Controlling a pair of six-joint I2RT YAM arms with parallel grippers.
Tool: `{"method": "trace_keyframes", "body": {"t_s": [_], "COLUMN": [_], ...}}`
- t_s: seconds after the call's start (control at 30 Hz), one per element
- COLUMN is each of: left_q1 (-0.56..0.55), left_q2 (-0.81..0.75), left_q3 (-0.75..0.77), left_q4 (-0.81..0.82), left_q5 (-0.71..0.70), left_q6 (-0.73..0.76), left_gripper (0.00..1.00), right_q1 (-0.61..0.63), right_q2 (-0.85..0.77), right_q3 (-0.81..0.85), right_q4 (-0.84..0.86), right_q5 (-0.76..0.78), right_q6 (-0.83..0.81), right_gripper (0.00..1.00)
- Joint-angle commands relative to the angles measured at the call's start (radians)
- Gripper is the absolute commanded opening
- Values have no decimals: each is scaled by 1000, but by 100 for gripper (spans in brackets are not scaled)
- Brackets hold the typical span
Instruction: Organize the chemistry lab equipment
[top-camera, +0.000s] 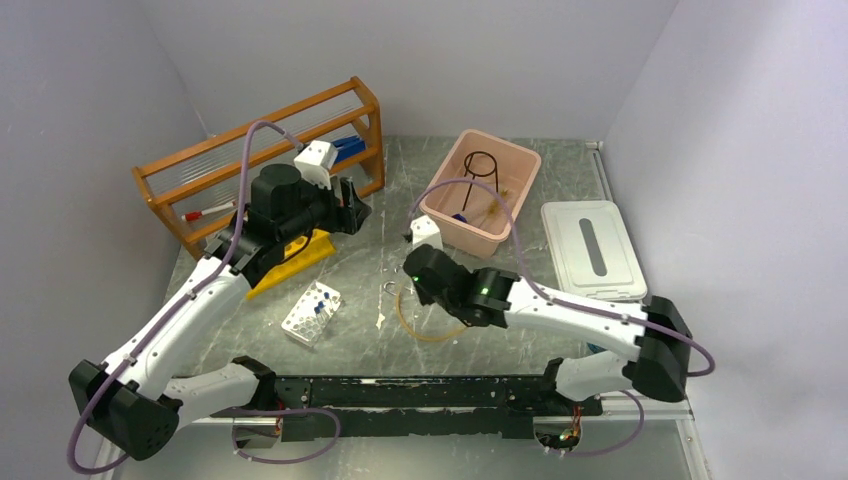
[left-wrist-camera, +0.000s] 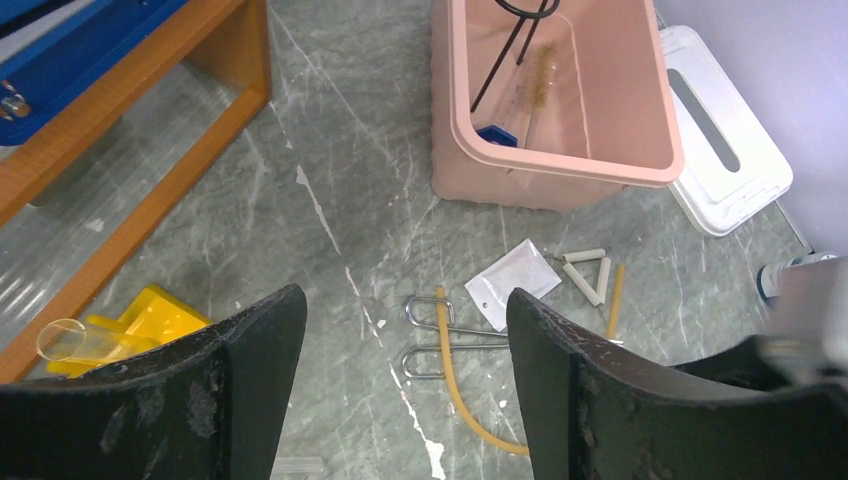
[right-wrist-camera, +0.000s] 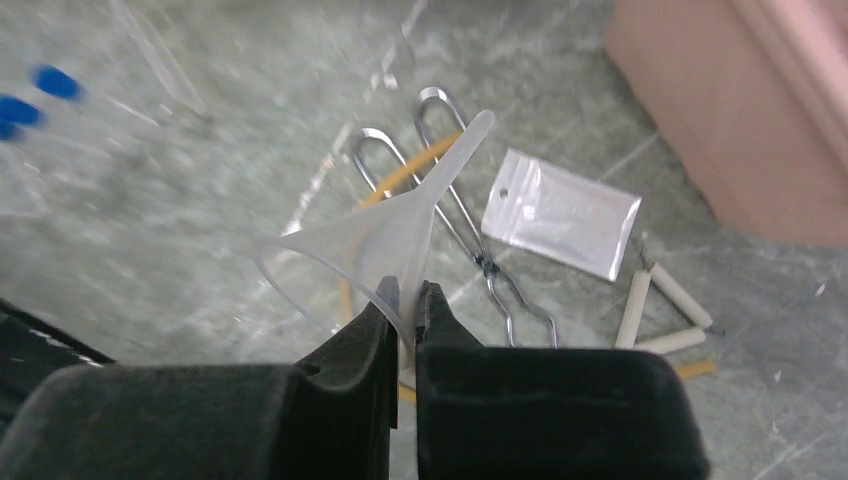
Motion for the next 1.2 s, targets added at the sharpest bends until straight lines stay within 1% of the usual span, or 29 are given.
{"method": "trace_keyframes", "body": {"t_s": [0.0, 0.07, 0.13, 0.27, 0.4, 0.5, 0.63, 0.7, 0.87, 0.97, 1.07, 1.17], "left_q1": [-3, -3, -3, -3, -3, -3, -2, -3, -2, -2, -1, -1], "left_q2": [-36, -45, -48, -38, -21, -6, -1, -3, 0, 4, -1, -5], "left_q3": [40, 32, 24, 14, -17, -28, -48, -65, -98, -93, -94, -101], "left_q4": [2, 14, 40, 106, 160, 167, 175, 190, 204, 193, 193, 202], "left_q5": [-57, -69, -66, 3, 18, 13, 18, 24, 32, 43, 46, 64], "left_q6": [17, 15, 16, 39, 54, 69, 72, 73, 62, 72, 70, 63], "left_gripper": [78, 78, 79, 79, 79, 80, 80, 80, 80, 79, 80, 80], "right_q1": [-37, -106, -205, -366, -508, -584, -639, -659, -691, -693, -694, -694], "right_q2": [-88, -100, -93, -29, 92, 171, 275, 322, 420, 481, 524, 545], "right_q3": [56, 82, 114, 194, 331, 390, 442, 443, 439, 463, 463, 449], "right_q4": [80, 105, 127, 148, 79, 60, 34, 52, 97, 80, 85, 102], "right_q5": [13, -17, -93, -175, -257, -347, -434, -475, -480, -452, -429, -443], "right_q6": [-51, -78, -107, -129, -71, -28, 6, 6, -26, -64, -111, -164], "right_gripper": [0, 0, 0, 0, 0, 0, 0, 0, 0, 0, 3, 8]}}
